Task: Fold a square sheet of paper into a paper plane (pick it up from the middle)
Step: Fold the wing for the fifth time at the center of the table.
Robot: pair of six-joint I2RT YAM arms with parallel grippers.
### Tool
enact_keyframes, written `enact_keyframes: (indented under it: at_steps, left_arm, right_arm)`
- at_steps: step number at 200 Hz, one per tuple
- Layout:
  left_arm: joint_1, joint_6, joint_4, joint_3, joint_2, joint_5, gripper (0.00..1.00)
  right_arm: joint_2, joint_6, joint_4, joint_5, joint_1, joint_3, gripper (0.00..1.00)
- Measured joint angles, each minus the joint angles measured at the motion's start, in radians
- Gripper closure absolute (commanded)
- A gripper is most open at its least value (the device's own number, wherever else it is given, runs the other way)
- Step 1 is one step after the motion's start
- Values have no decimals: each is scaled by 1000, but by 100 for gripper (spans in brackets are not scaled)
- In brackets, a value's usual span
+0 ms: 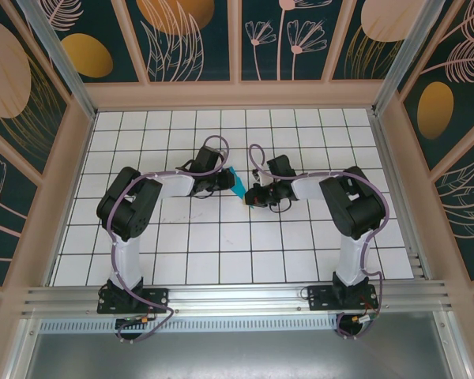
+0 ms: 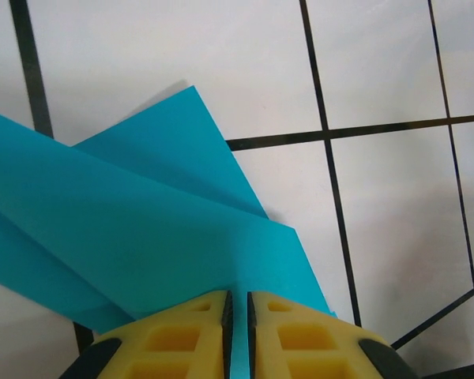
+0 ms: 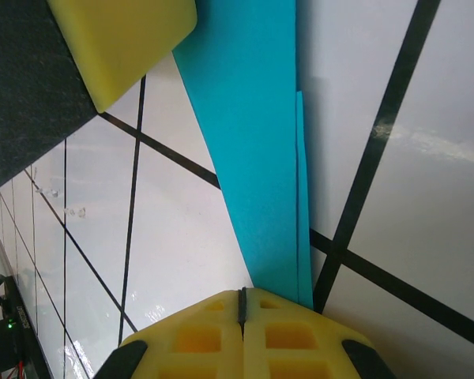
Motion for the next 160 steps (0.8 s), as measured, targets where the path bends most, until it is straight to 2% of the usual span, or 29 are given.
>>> enact_keyframes:
  at_steps: [90,160]
  left_arm:
    - [0,-39,-20,3,1,-79,84]
    - [7,-52,-22,1,4,-93,84]
  right_arm:
    - [10,16,4,-18,-7,1,97]
    - [10,16,5,-21,-8,0,97]
